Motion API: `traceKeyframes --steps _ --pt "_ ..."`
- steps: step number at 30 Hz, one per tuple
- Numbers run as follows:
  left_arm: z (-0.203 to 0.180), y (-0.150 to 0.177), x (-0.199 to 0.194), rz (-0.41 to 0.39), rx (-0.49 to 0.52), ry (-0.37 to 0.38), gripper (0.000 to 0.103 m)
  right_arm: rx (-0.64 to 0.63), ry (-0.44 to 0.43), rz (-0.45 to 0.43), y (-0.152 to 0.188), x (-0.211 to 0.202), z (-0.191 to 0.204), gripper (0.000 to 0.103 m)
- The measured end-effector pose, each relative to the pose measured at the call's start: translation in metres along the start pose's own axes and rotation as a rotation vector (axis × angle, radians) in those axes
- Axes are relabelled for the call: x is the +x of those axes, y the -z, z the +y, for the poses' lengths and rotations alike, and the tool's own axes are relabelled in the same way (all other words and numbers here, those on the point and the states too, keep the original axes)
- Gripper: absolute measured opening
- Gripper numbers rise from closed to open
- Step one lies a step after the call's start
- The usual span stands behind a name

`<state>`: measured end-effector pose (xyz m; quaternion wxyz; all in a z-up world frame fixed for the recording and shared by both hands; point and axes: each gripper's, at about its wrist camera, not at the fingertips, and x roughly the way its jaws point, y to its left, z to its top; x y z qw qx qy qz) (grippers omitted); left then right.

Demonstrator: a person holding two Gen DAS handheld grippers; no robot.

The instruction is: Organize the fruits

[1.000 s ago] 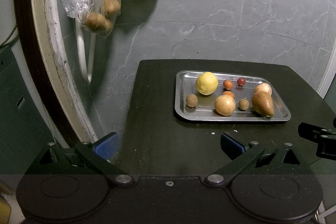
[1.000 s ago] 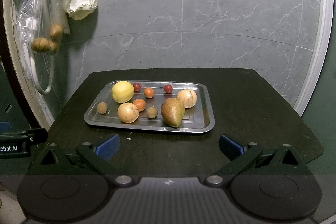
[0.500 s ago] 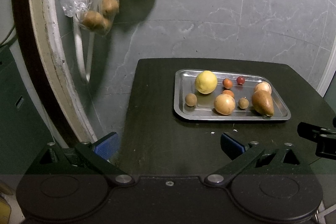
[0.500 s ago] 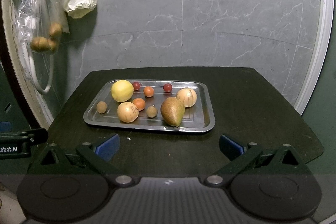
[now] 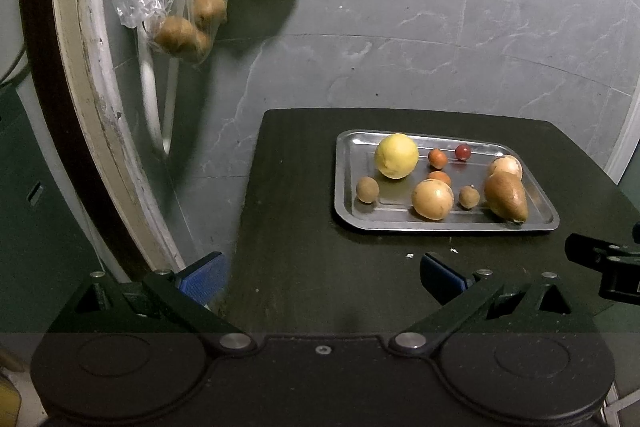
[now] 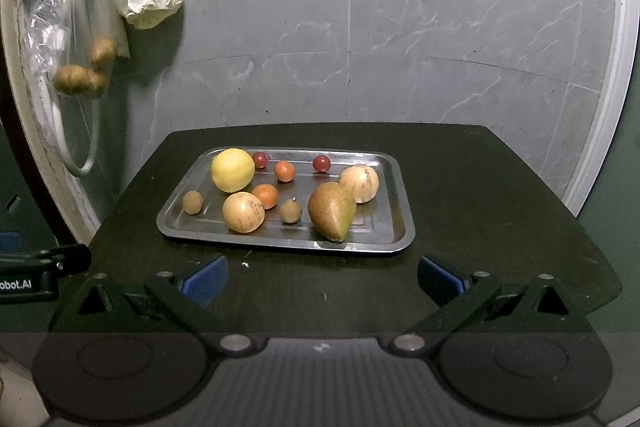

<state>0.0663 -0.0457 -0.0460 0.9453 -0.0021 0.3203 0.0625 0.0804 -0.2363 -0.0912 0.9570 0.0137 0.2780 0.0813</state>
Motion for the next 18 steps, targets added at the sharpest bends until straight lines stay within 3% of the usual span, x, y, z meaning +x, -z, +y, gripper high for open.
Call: traceKeyframes --steps 18 --pt "0.004 -0.006 0.022 0.05 0.02 -0.008 0.102 -0.011 0.02 0.044 -0.006 0.018 0.005 0.103"
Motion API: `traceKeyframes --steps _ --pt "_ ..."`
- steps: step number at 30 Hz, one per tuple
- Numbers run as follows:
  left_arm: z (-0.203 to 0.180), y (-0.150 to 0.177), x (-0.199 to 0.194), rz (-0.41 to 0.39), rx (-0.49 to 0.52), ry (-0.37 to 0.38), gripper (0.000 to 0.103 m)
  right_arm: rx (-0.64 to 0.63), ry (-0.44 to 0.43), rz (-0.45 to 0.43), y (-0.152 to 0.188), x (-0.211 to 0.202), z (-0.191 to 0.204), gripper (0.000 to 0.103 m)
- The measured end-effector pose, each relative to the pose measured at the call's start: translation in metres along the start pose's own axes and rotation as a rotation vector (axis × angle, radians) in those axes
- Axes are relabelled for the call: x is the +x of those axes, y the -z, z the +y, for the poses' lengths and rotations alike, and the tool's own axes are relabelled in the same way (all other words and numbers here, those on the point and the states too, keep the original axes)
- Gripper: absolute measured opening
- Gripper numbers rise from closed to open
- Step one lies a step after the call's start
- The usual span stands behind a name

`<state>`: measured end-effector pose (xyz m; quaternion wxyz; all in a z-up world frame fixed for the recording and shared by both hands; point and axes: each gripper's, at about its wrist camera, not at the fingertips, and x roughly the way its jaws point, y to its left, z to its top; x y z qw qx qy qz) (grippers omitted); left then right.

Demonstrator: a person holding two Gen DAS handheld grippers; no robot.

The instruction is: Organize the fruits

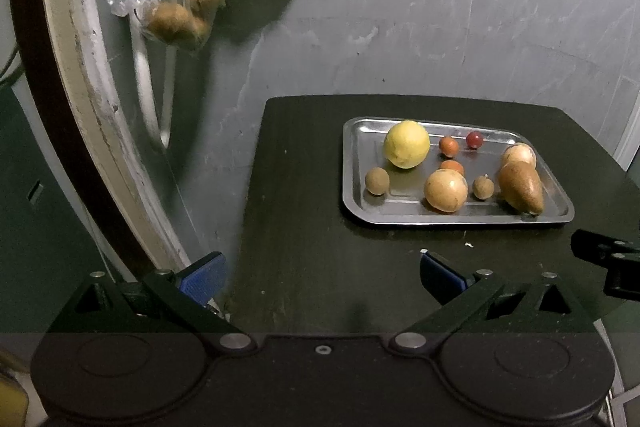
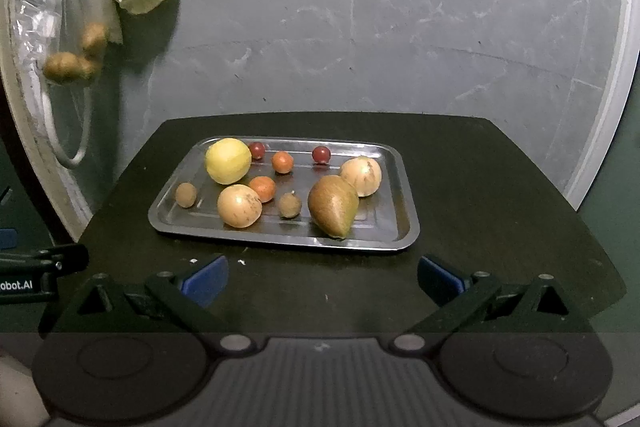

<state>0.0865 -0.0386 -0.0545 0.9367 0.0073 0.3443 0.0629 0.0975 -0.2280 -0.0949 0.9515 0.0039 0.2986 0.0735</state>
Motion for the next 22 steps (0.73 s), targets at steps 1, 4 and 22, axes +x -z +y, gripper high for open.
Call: traceKeyframes --steps 1,4,22 --pt "0.0 0.0 0.001 0.003 0.0 0.001 0.102 0.0 0.002 0.003 0.0 0.0 0.0 0.103" --pt "-0.001 -0.002 0.006 0.011 0.004 0.007 0.102 0.002 0.01 0.011 0.0 0.003 -0.001 0.103" --pt "-0.026 -0.011 0.036 0.084 0.046 0.038 0.102 0.037 0.036 0.088 0.001 0.026 -0.025 0.103"
